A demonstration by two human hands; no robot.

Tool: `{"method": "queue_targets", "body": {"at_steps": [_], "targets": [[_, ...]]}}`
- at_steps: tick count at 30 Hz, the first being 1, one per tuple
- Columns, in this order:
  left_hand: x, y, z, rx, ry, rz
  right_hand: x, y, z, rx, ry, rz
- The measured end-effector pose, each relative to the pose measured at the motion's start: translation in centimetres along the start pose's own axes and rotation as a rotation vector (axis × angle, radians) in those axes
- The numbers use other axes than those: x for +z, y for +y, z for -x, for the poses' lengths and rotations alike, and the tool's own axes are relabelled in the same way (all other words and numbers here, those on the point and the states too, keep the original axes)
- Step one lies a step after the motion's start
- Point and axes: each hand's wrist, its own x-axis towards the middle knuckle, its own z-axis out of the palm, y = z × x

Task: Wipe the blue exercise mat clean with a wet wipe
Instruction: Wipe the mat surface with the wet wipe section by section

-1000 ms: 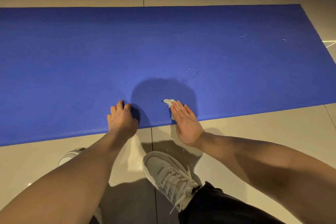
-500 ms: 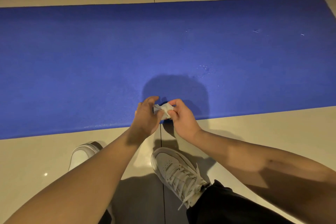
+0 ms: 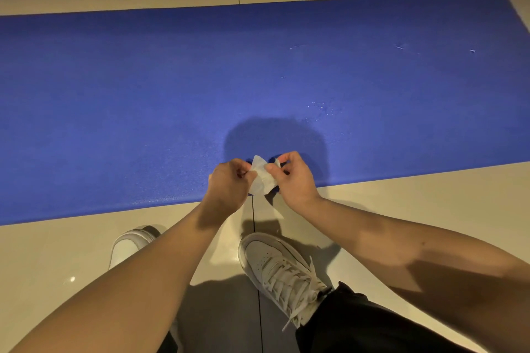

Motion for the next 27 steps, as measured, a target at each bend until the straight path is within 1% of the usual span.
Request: {"method": "queue_targets", "body": {"at_steps": [5, 9, 12, 14, 16, 18, 20, 22, 25, 27], "targets": [[0.2, 1.0, -0.3, 0.024, 0.009, 0.046, 0.4, -0.3, 0.0, 0.056, 0.047, -0.092], [0.4, 1.7, -0.5, 0.053, 0.015, 0.096, 0.7, -1.0, 0.3, 0.094, -0.014, -0.247], [0.7, 2.0, -0.4, 0.054, 0.001, 0.133, 0.5, -1.3, -0.1, 0.139, -0.014, -0.323], [0.9, 1.9, -0.8, 0.064, 0.02, 0.124, 0.4, -0.9, -0.6, 0.157, 0.013, -0.306], [1.0, 1.7, -1.2, 0.058, 0.039, 0.113, 0.0, -0.4, -1.5, 0.114, 0.091, -0.176], [1.0, 1.6, -1.6, 0.042, 0.055, 0.082, -1.0, 0.0, -2.3, 0.014, 0.151, 0.012], [1.0, 1.2, -1.9, 0.039, 0.066, 0.018, -2.3, 0.3, -2.9, -0.098, 0.172, 0.199], [1.0, 0.6, -2.2, 0.084, 0.082, -0.129, -3.3, 0.7, -3.2, -0.175, 0.156, 0.305], [0.7, -0.1, -2.3, 0.129, 0.06, -0.378, -3.0, 1.5, -2.6, -0.259, 0.1, 0.384], [0.5, -0.5, -2.4, 0.113, 0.027, -0.542, -1.9, 2.2, -1.8, -0.393, -0.015, 0.563]]}}
